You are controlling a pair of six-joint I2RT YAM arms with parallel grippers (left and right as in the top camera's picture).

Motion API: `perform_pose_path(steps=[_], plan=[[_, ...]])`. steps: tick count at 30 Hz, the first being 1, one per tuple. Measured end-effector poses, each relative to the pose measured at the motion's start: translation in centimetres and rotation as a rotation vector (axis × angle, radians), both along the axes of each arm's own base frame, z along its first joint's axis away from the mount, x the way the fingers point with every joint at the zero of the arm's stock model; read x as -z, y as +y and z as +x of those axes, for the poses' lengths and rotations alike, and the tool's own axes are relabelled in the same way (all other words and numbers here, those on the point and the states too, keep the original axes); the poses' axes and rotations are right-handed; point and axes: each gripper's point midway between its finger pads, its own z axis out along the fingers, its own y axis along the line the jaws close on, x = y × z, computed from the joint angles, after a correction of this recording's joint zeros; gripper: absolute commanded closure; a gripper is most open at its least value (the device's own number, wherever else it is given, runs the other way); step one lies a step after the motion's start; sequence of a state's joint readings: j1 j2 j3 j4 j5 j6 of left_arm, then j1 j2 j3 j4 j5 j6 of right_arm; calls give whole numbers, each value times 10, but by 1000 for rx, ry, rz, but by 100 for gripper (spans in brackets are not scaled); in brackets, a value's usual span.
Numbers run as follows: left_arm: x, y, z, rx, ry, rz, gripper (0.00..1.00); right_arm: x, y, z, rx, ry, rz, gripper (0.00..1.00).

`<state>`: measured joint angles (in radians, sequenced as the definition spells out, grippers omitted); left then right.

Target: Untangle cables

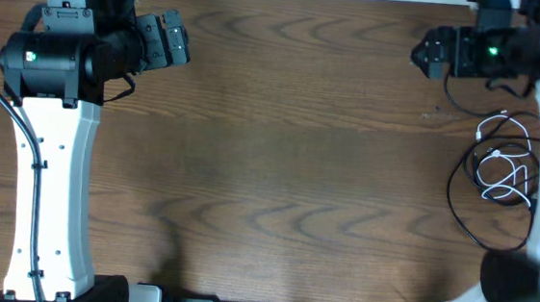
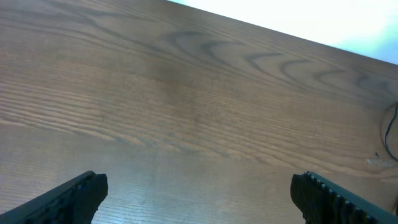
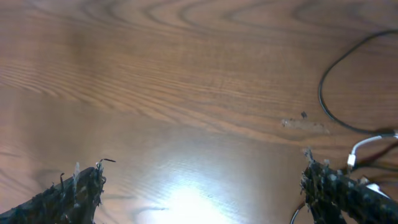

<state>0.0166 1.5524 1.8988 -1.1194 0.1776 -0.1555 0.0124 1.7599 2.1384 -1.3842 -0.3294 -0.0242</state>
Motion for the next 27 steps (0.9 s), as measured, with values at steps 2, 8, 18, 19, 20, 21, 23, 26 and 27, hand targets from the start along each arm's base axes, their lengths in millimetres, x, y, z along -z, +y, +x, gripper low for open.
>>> perform_pose_path(steps=[2, 8, 18, 19, 20, 21, 23, 26, 27], plan=[[0, 0, 0, 0, 0, 0, 1, -21, 0, -17, 11, -40, 8, 1], [0, 0, 0, 0, 0, 0, 0, -49, 0, -44, 17, -99, 18, 1], [0, 0, 0, 0, 0, 0, 0, -38, -13, -47, 66, -52, -45, 1], [0, 0, 0, 0, 0, 0, 0, -38, -14, -46, 68, -60, -54, 1], [0, 0, 0, 0, 0, 0, 0, -40, -16, -43, 65, -78, -66, 1], [0, 0, 0, 0, 0, 0, 0, -43, -17, -39, 64, -102, -75, 1], [0, 0, 0, 0, 0, 0, 0, -47, -18, -32, 54, -159, -92, 1], [0, 0, 0, 0, 0, 0, 0, -50, -18, -31, 47, -220, -105, 1], [0, 0, 0, 0, 0, 0, 0, -50, -17, -32, 43, -242, -107, 1]])
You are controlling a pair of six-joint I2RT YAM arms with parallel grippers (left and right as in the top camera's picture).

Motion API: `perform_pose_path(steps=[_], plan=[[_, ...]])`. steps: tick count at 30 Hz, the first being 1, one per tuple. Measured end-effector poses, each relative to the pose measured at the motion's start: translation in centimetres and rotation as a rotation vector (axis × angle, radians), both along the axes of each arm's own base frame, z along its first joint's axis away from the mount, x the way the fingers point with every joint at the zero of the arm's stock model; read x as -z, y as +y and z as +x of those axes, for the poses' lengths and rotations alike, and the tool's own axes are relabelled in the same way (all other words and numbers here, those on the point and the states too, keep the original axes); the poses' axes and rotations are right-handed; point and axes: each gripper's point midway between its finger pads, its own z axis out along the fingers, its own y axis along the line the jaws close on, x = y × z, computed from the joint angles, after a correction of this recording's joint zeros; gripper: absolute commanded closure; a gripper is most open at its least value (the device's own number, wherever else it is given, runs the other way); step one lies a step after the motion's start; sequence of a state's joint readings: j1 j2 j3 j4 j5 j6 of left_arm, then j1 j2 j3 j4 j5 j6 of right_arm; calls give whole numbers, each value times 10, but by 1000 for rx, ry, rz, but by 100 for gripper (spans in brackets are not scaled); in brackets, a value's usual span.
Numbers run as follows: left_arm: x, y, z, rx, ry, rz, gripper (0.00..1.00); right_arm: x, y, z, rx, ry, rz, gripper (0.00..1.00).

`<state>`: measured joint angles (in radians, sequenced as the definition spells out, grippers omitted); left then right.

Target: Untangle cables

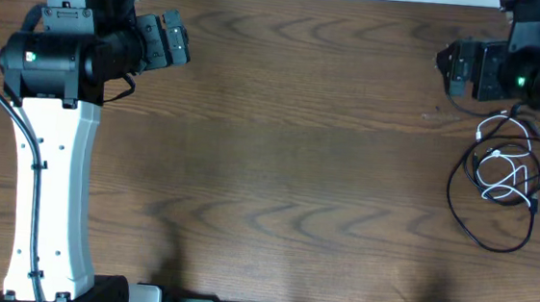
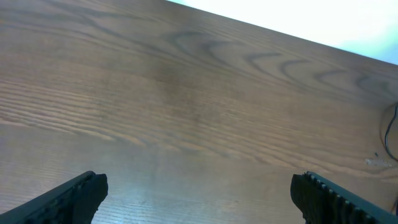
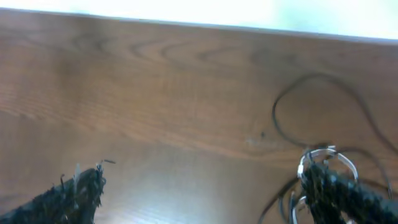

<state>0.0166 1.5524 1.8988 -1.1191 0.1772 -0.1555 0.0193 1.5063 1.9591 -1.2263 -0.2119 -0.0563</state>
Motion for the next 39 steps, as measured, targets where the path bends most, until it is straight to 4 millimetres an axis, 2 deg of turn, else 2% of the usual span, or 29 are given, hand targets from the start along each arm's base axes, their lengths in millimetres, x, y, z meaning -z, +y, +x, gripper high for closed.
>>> perform_pose_path(steps=[5, 11, 22, 26, 33, 39], plan=[[0, 0, 0, 0, 0, 0, 0, 1, 1, -14, -19, -138, -20, 1], [0, 0, 0, 0, 0, 0, 0, 22, 0, -38, -33, -281, -43, 1], [0, 0, 0, 3, 0, 2, 0, 83, -2, -92, -31, -572, -53, 1], [0, 0, 0, 2, 0, 2, 0, 116, -2, -110, -29, -657, -55, 1], [0, 0, 0, 2, 1, 2, 0, 159, -3, -122, -27, -710, -54, 1], [0, 0, 0, 3, 1, 2, 0, 180, -3, -128, -26, -752, -54, 1]])
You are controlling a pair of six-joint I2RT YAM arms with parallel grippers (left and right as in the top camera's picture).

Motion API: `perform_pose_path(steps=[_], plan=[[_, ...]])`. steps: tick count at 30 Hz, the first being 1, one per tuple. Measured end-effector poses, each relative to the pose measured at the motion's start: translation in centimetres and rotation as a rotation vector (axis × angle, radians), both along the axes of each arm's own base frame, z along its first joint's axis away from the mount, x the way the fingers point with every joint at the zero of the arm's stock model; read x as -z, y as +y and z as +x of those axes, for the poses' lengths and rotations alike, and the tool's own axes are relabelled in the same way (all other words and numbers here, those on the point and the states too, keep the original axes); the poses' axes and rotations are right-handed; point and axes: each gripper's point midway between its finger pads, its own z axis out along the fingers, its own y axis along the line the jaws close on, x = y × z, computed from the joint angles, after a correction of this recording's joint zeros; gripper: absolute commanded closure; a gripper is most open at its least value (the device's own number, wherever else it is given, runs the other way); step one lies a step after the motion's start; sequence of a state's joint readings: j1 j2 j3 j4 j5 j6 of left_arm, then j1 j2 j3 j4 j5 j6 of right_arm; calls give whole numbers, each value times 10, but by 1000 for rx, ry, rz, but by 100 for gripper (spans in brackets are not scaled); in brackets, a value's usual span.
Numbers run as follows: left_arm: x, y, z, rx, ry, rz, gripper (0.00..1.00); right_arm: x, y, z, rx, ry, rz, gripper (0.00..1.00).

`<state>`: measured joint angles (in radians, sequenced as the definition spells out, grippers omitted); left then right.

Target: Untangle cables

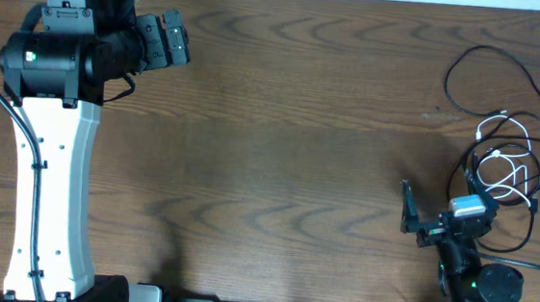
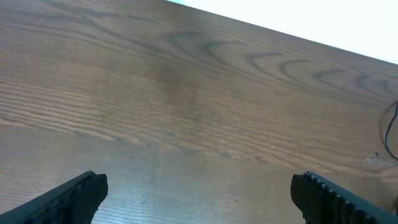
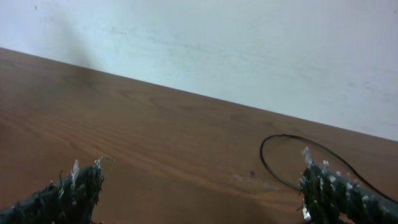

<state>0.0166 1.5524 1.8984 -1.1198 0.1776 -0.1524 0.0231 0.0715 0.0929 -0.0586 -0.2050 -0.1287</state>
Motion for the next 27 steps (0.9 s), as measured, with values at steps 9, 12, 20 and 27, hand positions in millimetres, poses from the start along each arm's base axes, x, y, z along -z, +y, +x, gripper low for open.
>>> perform_pose_path(steps=[9, 12, 20, 27], plan=[[0, 0, 0, 0, 0, 0, 0, 28, 0, 1, 1, 28, -1, 1], [0, 0, 0, 0, 0, 0, 0, 27, 0, 1, 3, 25, -1, 1], [0, 0, 0, 0, 0, 0, 0, 27, -1, 1, 4, 25, -1, 1], [0, 0, 0, 0, 0, 0, 0, 27, -1, 1, 4, 26, -1, 1]])
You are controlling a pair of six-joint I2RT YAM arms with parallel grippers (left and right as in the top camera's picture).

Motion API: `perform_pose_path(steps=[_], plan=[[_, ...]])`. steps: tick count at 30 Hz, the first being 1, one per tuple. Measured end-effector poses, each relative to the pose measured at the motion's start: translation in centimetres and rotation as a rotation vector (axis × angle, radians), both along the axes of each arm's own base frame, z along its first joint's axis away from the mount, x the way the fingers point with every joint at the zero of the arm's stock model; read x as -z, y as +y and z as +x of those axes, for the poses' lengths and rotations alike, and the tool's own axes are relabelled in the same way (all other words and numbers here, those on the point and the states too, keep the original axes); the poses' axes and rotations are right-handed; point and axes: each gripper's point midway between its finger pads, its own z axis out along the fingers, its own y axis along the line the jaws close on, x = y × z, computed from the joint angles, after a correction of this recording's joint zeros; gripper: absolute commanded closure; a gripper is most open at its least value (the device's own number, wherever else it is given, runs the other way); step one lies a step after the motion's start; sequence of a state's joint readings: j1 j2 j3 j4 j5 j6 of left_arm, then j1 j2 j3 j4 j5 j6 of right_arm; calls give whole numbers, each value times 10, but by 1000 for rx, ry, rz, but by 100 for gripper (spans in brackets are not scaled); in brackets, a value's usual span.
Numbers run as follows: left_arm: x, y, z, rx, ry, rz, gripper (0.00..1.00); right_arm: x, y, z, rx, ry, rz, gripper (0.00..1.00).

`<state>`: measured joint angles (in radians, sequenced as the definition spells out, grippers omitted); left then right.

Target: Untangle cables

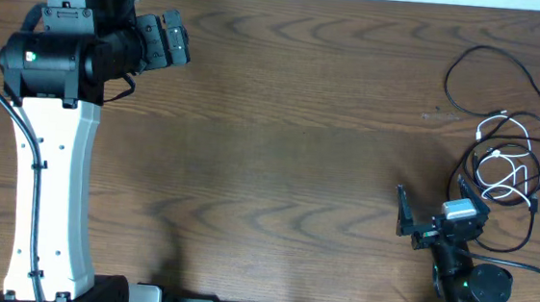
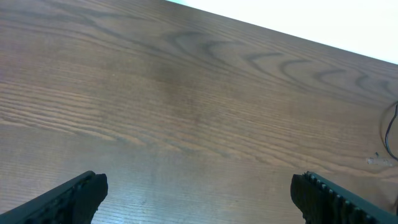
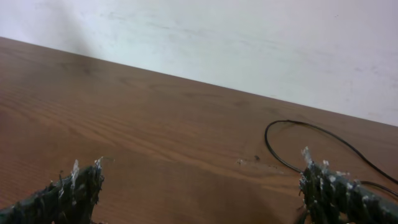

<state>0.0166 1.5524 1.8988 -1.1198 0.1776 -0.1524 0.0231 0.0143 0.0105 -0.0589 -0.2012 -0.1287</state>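
Observation:
A tangle of cables lies at the table's right side: a long black cable (image 1: 500, 87) loops round a thin white cable (image 1: 503, 171). My right gripper (image 1: 431, 220) sits low near the front edge, just front-left of the tangle, open and empty. In the right wrist view its fingers (image 3: 64, 198) stand wide apart, and one black cable loop (image 3: 292, 127) shows beyond them. At the far left corner my left gripper (image 1: 173, 37) is open and empty, far from the cables. The left wrist view shows its fingertips (image 2: 79, 191) over bare wood and a bit of black cable (image 2: 388, 134) at the right edge.
The wooden table (image 1: 290, 143) runs between the two arms. A pale wall (image 3: 249, 43) rises behind the table's far edge. A black rail with green connectors lines the front edge.
My right gripper has shifted slightly left near the front edge, and its camera now takes in a little more table. The cables and the left arm have not moved.
My right gripper was open at the far right corner, left of the tangle's upper end, and then a little further right. Then it stood down by the front edge with the whole tangle uncovered, where it still is. The left arm and cables stayed put.

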Motion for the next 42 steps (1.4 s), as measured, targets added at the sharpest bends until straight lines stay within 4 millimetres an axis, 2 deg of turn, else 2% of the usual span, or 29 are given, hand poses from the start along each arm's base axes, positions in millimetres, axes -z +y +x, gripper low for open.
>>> perform_pose_path(steps=[30, 36, 42], plan=[[3, 5, -3, -18, 16, 21, 0, 0, 0, 0, 0, 0, 0, 1], [-7, 5, 6, -22, -142, 24, 0, 0, 0, 0, 1, -1, 0, 1], [3, 6, -11, -26, -296, 28, 0, 0, 0, 0, 1, -2, 0, 1]])
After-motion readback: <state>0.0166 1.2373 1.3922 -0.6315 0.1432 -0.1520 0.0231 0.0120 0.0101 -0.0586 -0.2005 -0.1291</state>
